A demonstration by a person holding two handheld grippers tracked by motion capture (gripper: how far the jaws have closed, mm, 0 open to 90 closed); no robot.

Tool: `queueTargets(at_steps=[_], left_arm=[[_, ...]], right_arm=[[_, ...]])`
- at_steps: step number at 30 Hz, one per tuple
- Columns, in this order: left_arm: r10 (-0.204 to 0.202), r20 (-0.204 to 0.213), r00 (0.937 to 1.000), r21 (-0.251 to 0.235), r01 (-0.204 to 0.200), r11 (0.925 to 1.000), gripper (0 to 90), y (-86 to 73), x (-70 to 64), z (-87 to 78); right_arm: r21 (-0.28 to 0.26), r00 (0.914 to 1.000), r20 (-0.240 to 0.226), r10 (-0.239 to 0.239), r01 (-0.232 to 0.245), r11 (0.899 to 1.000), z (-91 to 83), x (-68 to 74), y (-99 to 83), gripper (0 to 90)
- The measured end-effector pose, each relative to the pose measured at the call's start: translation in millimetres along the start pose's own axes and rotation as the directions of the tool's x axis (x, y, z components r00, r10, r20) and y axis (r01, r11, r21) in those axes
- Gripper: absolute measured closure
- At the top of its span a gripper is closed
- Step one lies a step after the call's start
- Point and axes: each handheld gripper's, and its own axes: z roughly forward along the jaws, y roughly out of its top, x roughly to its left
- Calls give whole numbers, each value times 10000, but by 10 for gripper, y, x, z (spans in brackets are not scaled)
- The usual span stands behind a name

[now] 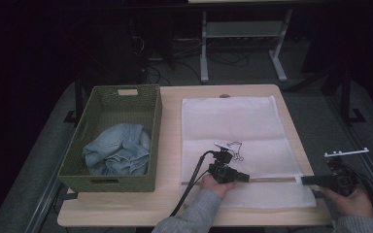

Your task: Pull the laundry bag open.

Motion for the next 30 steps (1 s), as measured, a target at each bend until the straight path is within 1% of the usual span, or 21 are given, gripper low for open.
queueTargets(at_steps=[2,5,6,7,10,15,16,21,22,23,24,25,30], left_arm=[[-44,-20,10000,-25,44,10000,874,-14,15,-33],[6,-30,10000,-50,-6,10000,874,-30,25,-80],[-52,8,10000,-86,52,9999,874,-35,23,-90],[8,-44,10000,-65,-8,10000,874,-38,23,-102],[-23,-81,10000,-96,22,10000,874,-49,32,-137],[-133,-182,9997,-170,129,9998,874,-75,100,-228],[-158,-133,9998,-156,156,9998,874,-82,107,-243],[-194,-134,9997,-192,191,9996,874,-104,122,-275],[-175,-138,9998,-191,172,9997,875,-107,126,-278],[-241,-106,9997,-197,239,9995,874,-111,130,-285],[-203,-136,9997,-190,201,9996,875,-115,137,-293],[-233,-162,9996,-189,230,9996,875,-118,145,-305],[-276,-107,9996,-243,273,9993,874,-135,173,-356]], right_arm=[[24,10000,30,28,-28,10000,-1,-4,-1,834],[37,10000,45,19,-19,10000,5,-2,-1,834],[62,10000,63,24,-24,10000,6,1,0,833],[49,10000,15,18,-18,10000,6,1,0,834],[62,10000,95,-2,1,10000,2,6,-2,833],[54,9999,113,25,-26,10000,-3,-12,-10,834],[58,9999,122,26,-27,10000,-4,-12,-9,834],[64,10000,72,14,-15,10000,0,1,-7,833],[66,9999,132,-7,6,10000,-1,4,-6,833],[85,9999,169,-4,3,10000,-1,3,-5,834],[71,9999,122,6,-7,10000,-4,-1,-7,834],[68,9998,180,-6,4,10000,-5,-5,-8,834],[84,9998,196,12,-14,10000,-4,-13,-11,834]])
